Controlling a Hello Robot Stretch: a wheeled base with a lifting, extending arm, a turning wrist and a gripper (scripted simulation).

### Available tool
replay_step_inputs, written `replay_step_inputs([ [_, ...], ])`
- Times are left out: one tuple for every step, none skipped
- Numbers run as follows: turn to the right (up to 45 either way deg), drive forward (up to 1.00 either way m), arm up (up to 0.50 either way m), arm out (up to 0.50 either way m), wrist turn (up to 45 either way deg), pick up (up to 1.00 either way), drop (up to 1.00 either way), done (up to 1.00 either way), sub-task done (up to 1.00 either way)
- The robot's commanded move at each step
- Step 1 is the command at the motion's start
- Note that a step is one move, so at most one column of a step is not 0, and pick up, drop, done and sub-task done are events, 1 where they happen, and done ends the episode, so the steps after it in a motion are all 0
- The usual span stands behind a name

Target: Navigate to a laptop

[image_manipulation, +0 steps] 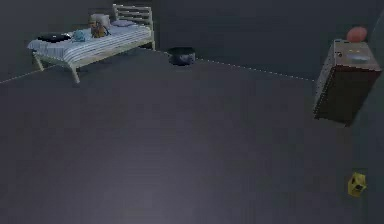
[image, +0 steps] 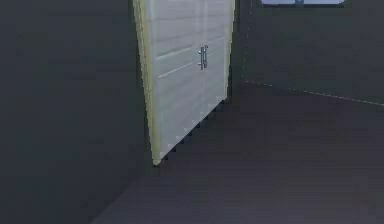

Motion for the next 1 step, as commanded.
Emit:
replay_step_inputs([
  [45.0, 0.00, 0.00, 0.00, 0.0, 0.00, 0.00, 0.00, 0.00],
])
